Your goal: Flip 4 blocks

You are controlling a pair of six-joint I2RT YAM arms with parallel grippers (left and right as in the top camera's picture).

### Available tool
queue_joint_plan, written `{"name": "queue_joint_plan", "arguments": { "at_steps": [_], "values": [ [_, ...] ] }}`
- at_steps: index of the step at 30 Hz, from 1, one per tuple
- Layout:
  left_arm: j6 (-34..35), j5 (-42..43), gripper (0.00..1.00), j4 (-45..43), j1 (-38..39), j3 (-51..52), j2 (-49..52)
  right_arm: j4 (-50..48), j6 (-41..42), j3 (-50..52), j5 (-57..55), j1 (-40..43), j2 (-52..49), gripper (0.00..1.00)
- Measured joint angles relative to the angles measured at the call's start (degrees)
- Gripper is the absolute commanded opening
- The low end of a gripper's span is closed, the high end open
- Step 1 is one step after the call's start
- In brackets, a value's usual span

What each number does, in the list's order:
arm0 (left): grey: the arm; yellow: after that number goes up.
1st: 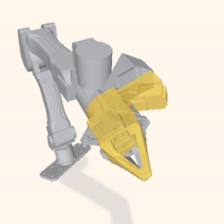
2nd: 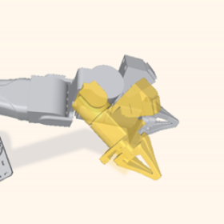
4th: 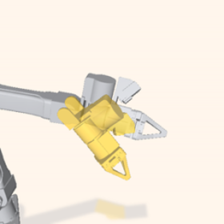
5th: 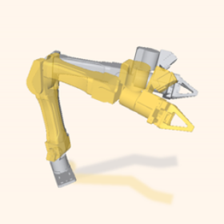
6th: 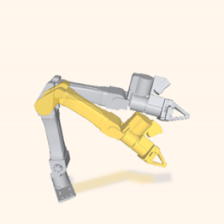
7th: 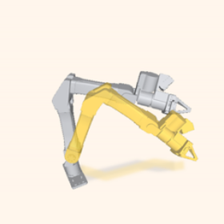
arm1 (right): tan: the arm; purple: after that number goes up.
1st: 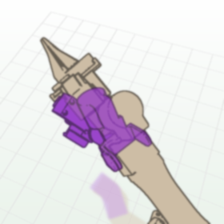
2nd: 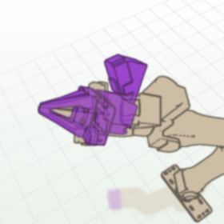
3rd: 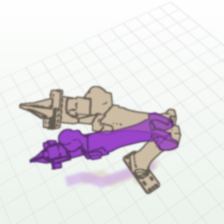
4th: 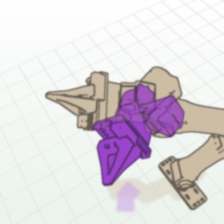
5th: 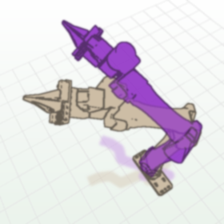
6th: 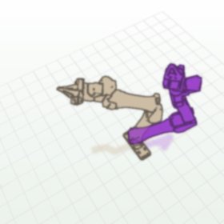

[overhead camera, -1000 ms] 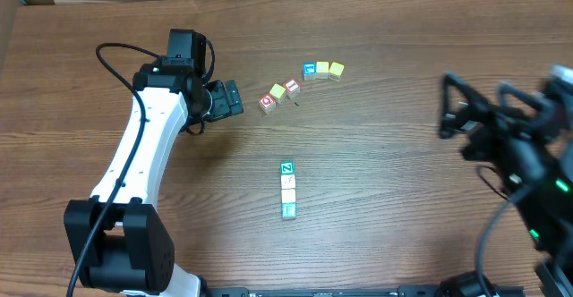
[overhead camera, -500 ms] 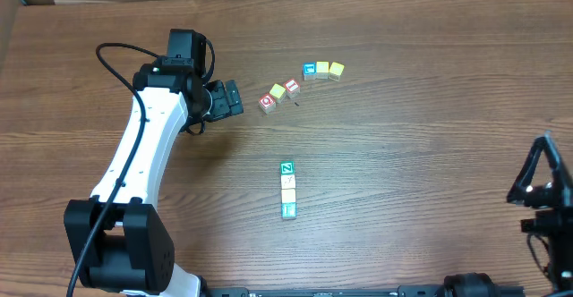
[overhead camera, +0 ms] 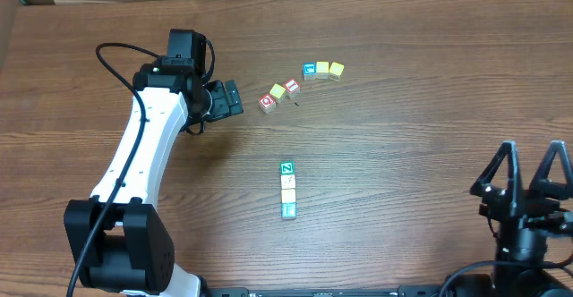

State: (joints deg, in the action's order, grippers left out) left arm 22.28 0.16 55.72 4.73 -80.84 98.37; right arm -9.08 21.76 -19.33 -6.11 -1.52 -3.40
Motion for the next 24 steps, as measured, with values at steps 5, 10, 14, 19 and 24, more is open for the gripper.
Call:
{"name": "queue_joint_plan", "arguments": {
  "at_steps": [5,10,14,19,24],
  "values": [
    [0.0,-0.02,1.0,-0.02,0.0,0.0,0.0,-7.72,-2.73,8.72,1.86,-0.02,2.69,1.0],
    [0.0,-0.02,1.0,-0.02,0.0,0.0,0.0,-7.56,-5.25,13.03,3.15,-0.02,2.69,1.0],
    [0.0,-0.02,1.0,-0.02,0.0,0.0,0.0,-7.26,-9.14,15.58,4.94,0.0,2.71,1.0],
    [0.0,0.0,1.0,0.0,0.0,0.0,0.0,-2.38,-12.61,18.27,6.36,0.0,2.73,1.0],
    [0.0,-0.02,1.0,-0.02,0.0,0.0,0.0,6.84,-14.8,18.29,6.95,-0.02,2.75,1.0]
  ]
}}
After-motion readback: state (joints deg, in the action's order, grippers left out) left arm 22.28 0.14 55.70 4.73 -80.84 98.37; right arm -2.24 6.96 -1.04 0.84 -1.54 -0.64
